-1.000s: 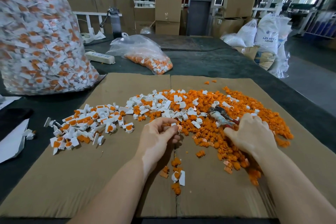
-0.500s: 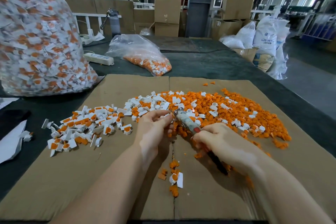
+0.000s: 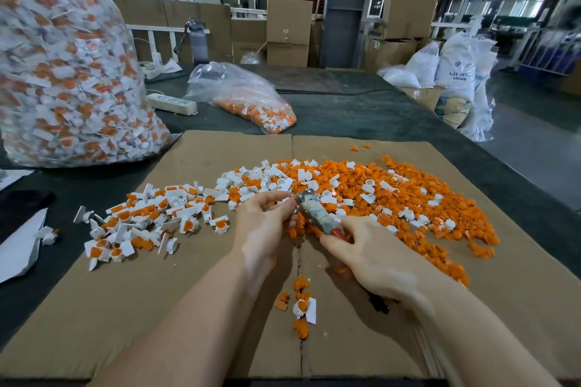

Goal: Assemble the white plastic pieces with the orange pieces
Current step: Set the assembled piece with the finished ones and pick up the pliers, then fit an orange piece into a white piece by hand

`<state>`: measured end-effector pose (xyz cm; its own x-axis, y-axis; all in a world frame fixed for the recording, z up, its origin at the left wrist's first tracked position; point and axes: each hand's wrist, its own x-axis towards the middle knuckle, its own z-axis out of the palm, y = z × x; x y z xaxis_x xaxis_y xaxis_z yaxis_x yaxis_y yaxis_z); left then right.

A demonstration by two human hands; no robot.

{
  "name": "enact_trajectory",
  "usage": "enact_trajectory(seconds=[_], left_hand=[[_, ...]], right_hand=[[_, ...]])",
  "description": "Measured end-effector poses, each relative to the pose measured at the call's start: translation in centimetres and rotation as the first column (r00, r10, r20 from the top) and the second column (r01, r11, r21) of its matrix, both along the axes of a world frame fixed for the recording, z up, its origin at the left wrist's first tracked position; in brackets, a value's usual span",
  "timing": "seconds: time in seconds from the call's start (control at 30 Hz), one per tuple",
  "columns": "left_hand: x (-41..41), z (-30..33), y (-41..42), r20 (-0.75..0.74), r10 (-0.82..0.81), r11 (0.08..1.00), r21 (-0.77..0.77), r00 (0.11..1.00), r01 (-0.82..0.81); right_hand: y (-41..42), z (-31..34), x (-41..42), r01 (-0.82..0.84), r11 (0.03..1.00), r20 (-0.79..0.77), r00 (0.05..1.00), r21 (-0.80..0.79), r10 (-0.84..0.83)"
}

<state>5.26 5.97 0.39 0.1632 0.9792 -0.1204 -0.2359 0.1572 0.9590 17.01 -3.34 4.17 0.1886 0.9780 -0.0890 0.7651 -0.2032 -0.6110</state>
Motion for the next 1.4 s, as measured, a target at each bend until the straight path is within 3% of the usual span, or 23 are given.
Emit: enact_trajectory(seconds=[0.17,0.3,0.4,0.57,0.77,0.83,0.9,0.97,1.03,1.17,1.23,1.4], left_hand=[[0.1,-0.1,-0.6,-0.003,0.013,1.0,-0.01,1.0,-0.013],[-0.6,-0.1,-0.9,0.031,-0.006,0.999,-0.045,0.999,0.008],[-1.5,-0.7,-1.0,-0.062,-0.031,0.999,0.035,0.998,0.033],[-1.6,-1.7,-1.2,-0.431,0.021,0.947,0.297,0.902,0.121],[-1.6,-2.0,-1.2,-0.455,0.06,0.932,0.345,0.888,0.115],[-1.6,-2.0,-1.1,-0.448,0.058,0.933,0.343,0.892,0.112],[-1.4,-2.1,-0.9,-0.426,0.04,0.936,0.333,0.904,0.115],[-1.4,-2.1,-0.9,-0.412,0.025,0.934,0.334,0.911,0.125],[-1.5,-2.1,-1.0,-0.411,0.022,0.93,0.343,0.912,0.132],[-2.2,-1.9,-1.2,-0.387,-0.06,0.926,0.323,0.92,0.197],[-2.3,-1.8,-1.4,-0.445,-0.092,0.898,0.35,0.891,0.268],[-1.6,-2.0,-1.6,-0.579,0.003,0.856,0.423,0.815,0.297]], right_hand=[[-0.1,-0.8,-0.2,0.04,0.998,0.089,0.995,0.044,-0.043],[-0.5,-1.5,0.5,0.073,0.993,0.036,0.996,0.093,-0.077],[-0.5,-1.6,2.1,0.18,0.965,0.088,0.976,0.191,-0.2],[0.5,-2.2,6.1,0.349,0.898,0.414,0.8,0.267,-0.434],[0.9,-2.8,7.7,0.405,0.901,0.634,0.659,0.155,-0.405],[1.0,-2.6,6.6,0.387,0.899,0.698,0.585,0.207,-0.413],[1.5,-2.6,4.5,0.241,0.91,0.638,0.652,0.338,-0.409],[2.0,-2.9,1.5,0.007,0.901,0.473,0.849,0.434,-0.235],[2.3,-3.6,-1.2,-0.139,0.855,0.333,0.942,0.5,-0.042],[2.7,-5.1,-2.3,-0.086,0.822,0.204,0.978,0.564,-0.038],[2.8,-5.5,-2.1,-0.063,0.79,0.171,0.984,0.61,-0.054],[2.6,-6.0,-1.9,-0.042,0.769,0.127,0.991,0.638,-0.051]])
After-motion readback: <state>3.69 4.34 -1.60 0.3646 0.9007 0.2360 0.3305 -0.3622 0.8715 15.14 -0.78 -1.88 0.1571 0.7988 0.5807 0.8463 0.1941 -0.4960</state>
